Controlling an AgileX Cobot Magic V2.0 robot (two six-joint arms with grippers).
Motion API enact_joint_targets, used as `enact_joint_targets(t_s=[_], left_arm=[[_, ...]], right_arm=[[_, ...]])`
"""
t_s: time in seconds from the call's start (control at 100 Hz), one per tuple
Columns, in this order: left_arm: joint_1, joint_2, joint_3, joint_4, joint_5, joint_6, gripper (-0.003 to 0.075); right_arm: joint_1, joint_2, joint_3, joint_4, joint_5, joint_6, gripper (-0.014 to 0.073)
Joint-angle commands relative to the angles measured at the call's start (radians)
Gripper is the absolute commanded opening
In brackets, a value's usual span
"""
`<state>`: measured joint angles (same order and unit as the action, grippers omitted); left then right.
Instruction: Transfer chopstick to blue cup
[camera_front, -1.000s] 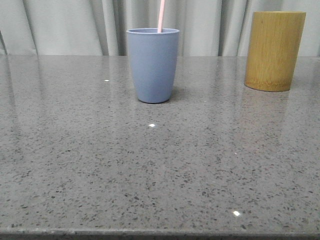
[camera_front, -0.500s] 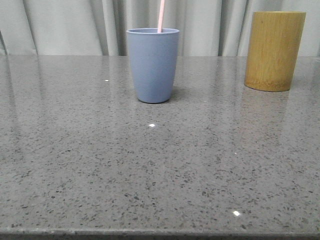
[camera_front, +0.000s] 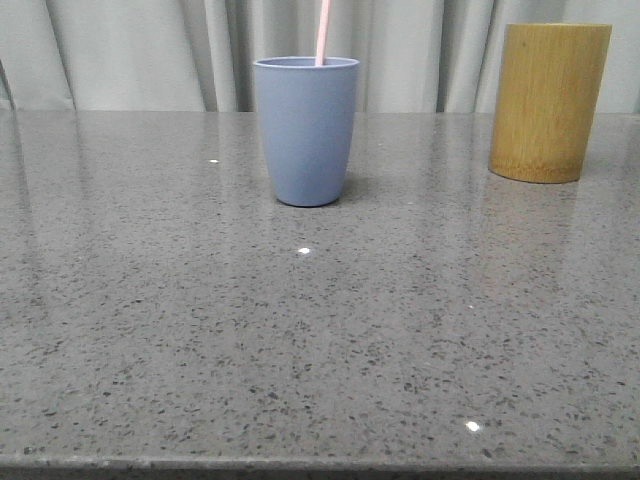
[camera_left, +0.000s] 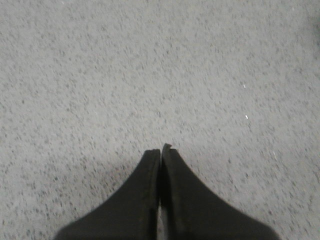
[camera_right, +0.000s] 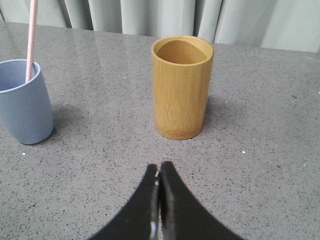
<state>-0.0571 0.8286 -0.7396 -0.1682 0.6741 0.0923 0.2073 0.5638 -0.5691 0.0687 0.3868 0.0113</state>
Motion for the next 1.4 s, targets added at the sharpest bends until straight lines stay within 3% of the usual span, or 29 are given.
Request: enact_joint_targets(t_s=[0.0,0.14,0.35,0.78,1.15,1.39], left_arm=[[-0.003,-0.048,0.037,-0.023,-0.226,-0.002,-0.0019],[-0.003,-0.178,0.224,-0.026,-0.465,-0.022,-0.0019],[-0.043,-0.415,0.472,0.13,-0.621,-0.086,-0.0019],[-0.06,-0.818,0.706,0.179,-0.632,-0.092,-0.0019],[0.021,-0.868,0.75,0.179,-0.628,-0.092,-0.0019],[0.023,-0.868,0.75,0.179,-0.628,-0.092,-0.0019]], right_arm=[[-0.007,-0.002,-0.028,-0.006,-0.082,-0.005,-0.0067],[-0.007,-0.002,-0.028,-0.006,-0.082,-0.005,-0.0067],[-0.007,-0.002,-0.028,-0.006,-0.082,-0.005,-0.0067],[-0.007,-0.002,-0.028,-0.006,-0.082,-0.005,-0.0067],[-0.007,-0.002,-0.028,-0.006,-0.083,-0.005,-0.0067],[-0.007,-0.002,-0.028,-0.006,-0.083,-0.005,-0.0067]])
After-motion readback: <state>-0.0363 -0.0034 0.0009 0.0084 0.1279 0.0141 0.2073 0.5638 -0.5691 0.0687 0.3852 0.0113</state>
